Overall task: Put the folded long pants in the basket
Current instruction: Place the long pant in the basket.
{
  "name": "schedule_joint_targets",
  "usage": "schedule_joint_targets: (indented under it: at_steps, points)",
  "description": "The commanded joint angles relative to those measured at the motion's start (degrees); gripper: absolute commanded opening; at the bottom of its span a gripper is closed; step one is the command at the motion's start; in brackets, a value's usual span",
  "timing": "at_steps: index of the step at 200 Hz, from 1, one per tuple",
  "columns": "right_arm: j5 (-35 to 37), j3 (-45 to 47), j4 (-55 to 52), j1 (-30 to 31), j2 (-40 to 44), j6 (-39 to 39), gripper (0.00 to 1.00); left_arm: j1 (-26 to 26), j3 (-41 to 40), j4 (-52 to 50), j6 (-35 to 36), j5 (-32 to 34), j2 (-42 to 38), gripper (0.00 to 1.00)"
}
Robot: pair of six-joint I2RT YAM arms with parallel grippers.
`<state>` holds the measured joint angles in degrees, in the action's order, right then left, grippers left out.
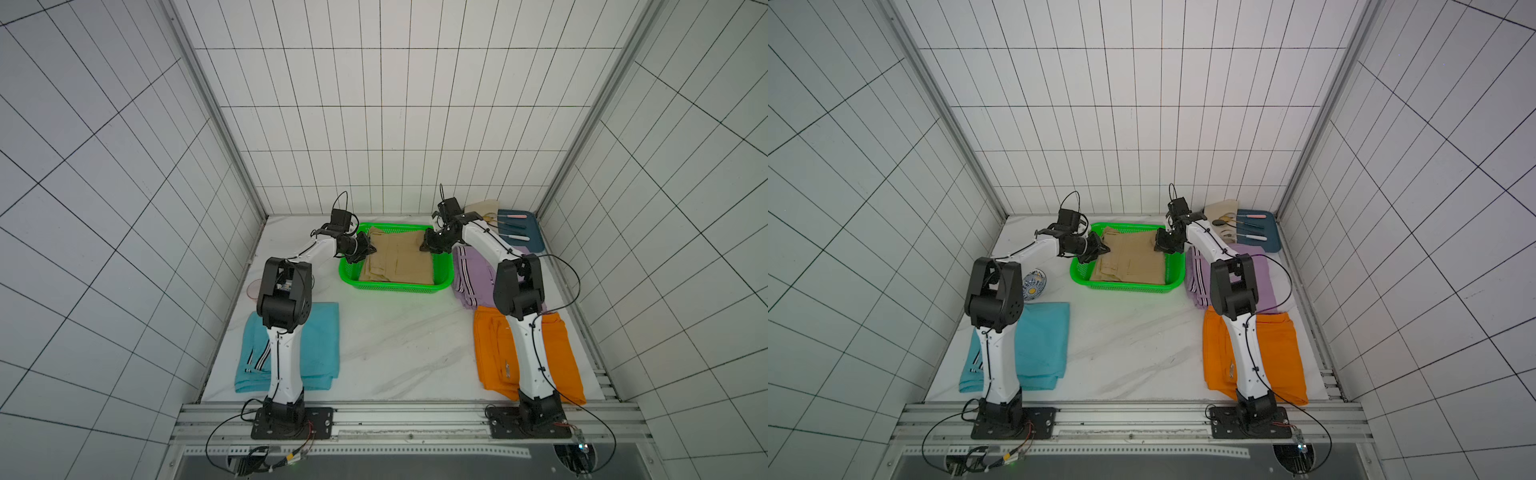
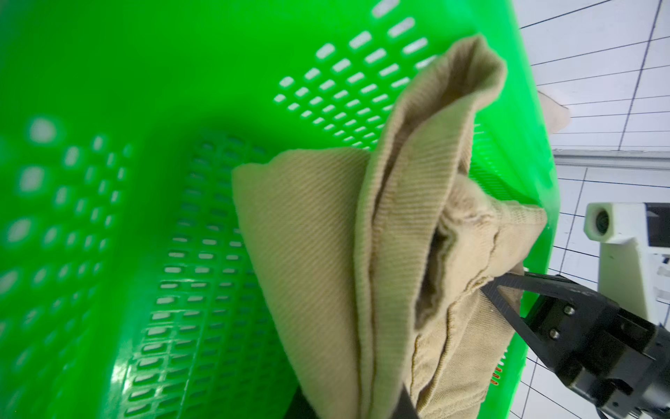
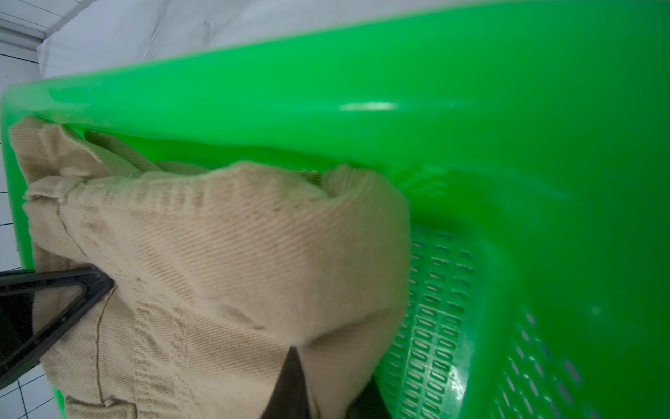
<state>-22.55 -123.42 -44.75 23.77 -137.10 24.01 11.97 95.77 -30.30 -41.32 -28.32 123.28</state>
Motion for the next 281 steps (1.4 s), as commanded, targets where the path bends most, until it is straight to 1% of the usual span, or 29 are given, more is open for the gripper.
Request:
schedule_joint_targets:
  at_steps: [1, 13, 22, 29, 36, 40, 49, 56, 62, 70, 84, 102, 110, 136, 145, 153, 161, 175, 183, 190, 210, 242, 258, 281]
  points:
    - [12.3, -3.1, -8.4, -2.49, -1.63, 0.19, 0.0, -2.13, 4.75, -7.26, 1.04, 11.82, 2.76, 0.1]
    - [12.85, -3.06, -8.66, -2.4, -1.68, 0.16, 0.0, -2.04, 6.66, -9.54, 1.16, 12.45, 4.48, 0.13]
    - [13.13, -3.06, -8.64, -2.16, -1.78, 0.01, 0.03, -2.03, 7.23, -10.03, 1.07, 12.41, 5.18, 0.17]
    - [13.37, -3.03, -8.65, -1.92, -1.83, -0.15, 0.09, -2.03, 7.16, -10.04, 0.91, 12.49, 5.21, 0.2]
    - [13.7, -3.1, -8.64, -1.73, -1.69, -0.38, 0.2, -1.92, 6.98, -9.95, 0.89, 12.6, 4.93, 0.24]
    - [13.83, -3.19, -8.52, -1.58, -1.53, -0.57, 0.25, -1.88, 6.82, -9.94, 0.85, 12.71, 4.67, 0.29]
    - [14.07, -2.91, -7.9, -1.24, -1.0, -1.25, 0.36, -1.67, 6.23, -9.57, 0.96, 13.05, 3.76, 0.48]
    - [14.52, -2.67, -7.38, -0.9, -0.3, -1.74, 0.44, -1.45, 5.6, -9.17, 0.98, 13.59, 2.76, 0.62]
    - [14.98, -2.41, -7.05, -0.63, 0.38, -2.02, 0.49, -1.35, 5.07, -9.08, 1.19, 14.18, 1.86, 0.7]
    - [15.87, -1.97, -6.55, -0.32, 1.43, -2.1, 0.55, -1.18, 4.72, -9.13, 1.48, 14.95, 0.76, 0.77]
    - [17.14, -0.71, -5.04, 0.37, 3.74, -2.47, 0.66, -0.85, 4.09, -9.56, 1.75, 15.89, -1.16, 0.8]
    - [19.61, 0.14, -4.48, 1.22, 6.5, -2.98, 0.76, -0.39, 3.31, -10.93, 1.77, 17.15, -3.65, 0.81]
    - [20.85, 0.72, -4.2, 1.6, 7.8, -2.99, 0.78, -0.13, 2.6, -11.08, 1.81, 17.86, -5.08, 0.81]
    - [25.36, 5.79, -1.09, 3.38, 12.98, -3.0, 0.82, 1.48, -1.21, -9.93, 1.97, 20.34, -10.26, 0.8]
    - [25.93, 7.96, 0.67, 3.92, 14.38, -3.0, 0.83, 2.01, -2.63, -8.45, 2.13, 19.8, -11.61, 0.8]
    - [24.96, 9.72, 2.36, 4.23, 15.01, -3.05, 0.82, 2.33, -4.14, -6.03, 2.25, 17.17, -12.2, 0.8]
    - [23.28, 10.91, 4.44, 4.27, 14.77, -2.81, 0.8, 2.45, -5.58, -2.72, 1.82, 12.79, -12.17, 0.8]
    - [21.71, 10.55, 4.68, 4.34, 12.54, -2.0, 0.76, 2.59, -6.73, 1.34, 0.41, 5.69, -10.18, 0.8]
    - [20.55, 10.2, 4.67, 4.48, 11.07, -1.73, 0.74, 2.83, -6.3, 2.39, 0.11, 3.31, -8.32, 0.8]
    - [20.0, 9.85, 4.72, 4.66, 9.76, -1.46, 0.73, 3.18, -5.2, 2.26, 0.08, 2.7, -6.59, 0.8]
    - [19.0, 8.92, 4.77, 5.22, 6.57, -1.17, 0.72, 3.5, -2.03, 0.11, -0.2, 3.36, -1.34, 0.8]
    - [18.77, 8.16, 4.85, 5.34, 3.81, -0.89, 0.72, 3.09, 1.55, -4.54, -0.66, 5.21, 3.47, 0.8]
    - [18.27, 7.46, 4.63, 5.32, 3.16, -0.98, 0.71, 2.89, 2.25, -7.49, -1.03, 7.03, 3.39, 0.8]
    - [17.96, 6.73, 4.21, 5.4, 5.24, -1.16, 0.69, 2.89, 2.21, -12.51, -2.64, 10.08, -0.78, 0.78]
